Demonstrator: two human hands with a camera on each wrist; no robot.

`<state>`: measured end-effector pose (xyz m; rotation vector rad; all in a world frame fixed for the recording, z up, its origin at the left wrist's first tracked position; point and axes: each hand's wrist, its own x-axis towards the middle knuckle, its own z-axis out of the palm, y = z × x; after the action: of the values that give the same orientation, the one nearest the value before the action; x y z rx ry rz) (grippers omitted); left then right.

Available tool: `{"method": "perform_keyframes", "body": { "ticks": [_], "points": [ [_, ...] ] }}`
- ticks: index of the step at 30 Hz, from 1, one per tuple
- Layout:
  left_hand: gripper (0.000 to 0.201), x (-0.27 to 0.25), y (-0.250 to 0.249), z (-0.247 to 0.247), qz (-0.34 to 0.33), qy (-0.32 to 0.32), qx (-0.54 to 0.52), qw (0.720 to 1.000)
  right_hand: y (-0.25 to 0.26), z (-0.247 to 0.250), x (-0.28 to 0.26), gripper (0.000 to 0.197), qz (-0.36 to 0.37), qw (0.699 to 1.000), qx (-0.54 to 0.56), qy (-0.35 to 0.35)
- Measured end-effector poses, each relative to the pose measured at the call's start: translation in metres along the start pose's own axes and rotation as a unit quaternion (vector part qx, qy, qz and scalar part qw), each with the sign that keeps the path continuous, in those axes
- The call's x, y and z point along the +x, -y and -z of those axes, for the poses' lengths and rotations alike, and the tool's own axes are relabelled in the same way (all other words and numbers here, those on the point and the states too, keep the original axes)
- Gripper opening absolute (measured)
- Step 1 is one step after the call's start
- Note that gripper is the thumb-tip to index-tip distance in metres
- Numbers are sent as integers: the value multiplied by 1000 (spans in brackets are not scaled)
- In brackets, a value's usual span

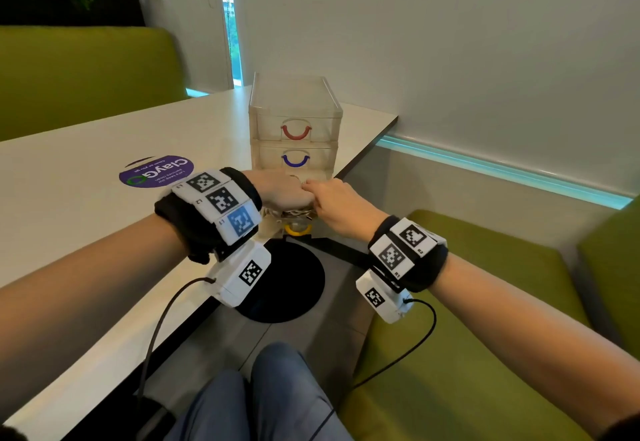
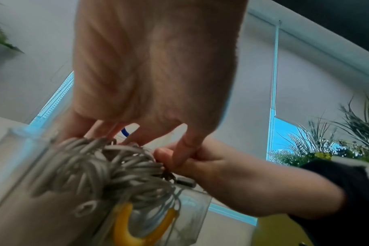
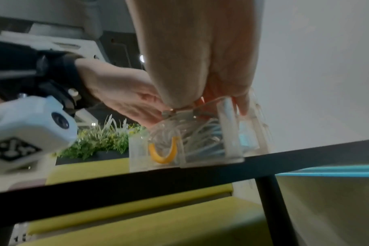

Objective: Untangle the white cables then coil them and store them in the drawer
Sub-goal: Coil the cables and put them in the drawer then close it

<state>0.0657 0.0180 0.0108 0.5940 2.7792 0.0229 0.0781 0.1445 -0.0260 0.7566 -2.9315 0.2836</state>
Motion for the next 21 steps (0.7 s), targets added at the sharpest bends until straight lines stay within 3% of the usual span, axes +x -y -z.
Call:
{"method": "perform_keyframes", "body": {
  "ticks": [2,6,8,10,13,17,21],
  "points": [
    [35,-3,-2,-1,-2,-10,-28,1000,-2,-3,-3,28,1,1000,10,-7],
    [72,-1,-6,-3,-7,-2,-63,998,-8,-9,-11,29,2,996,83,-30],
    [76,0,-10,-3,-13,33,-46,998,-13,-12,-16,34,4,991,119,-62],
    [80,-3,-13,-5,-9,57,-34,998,-14,-12,-17,20,-2,982,151,-109],
    [75,-4,-14,-5,7,40,-43,998,-17,-11,-13,12,-21,959,240,-147],
    [72,-3,-7,-3,25,27,-58,998,-22,-11,-13,14,3,956,267,-119],
    [73,-1,-5,-5,35,39,-69,996,-31,-11,-18,31,8,934,351,-70]
  ]
}}
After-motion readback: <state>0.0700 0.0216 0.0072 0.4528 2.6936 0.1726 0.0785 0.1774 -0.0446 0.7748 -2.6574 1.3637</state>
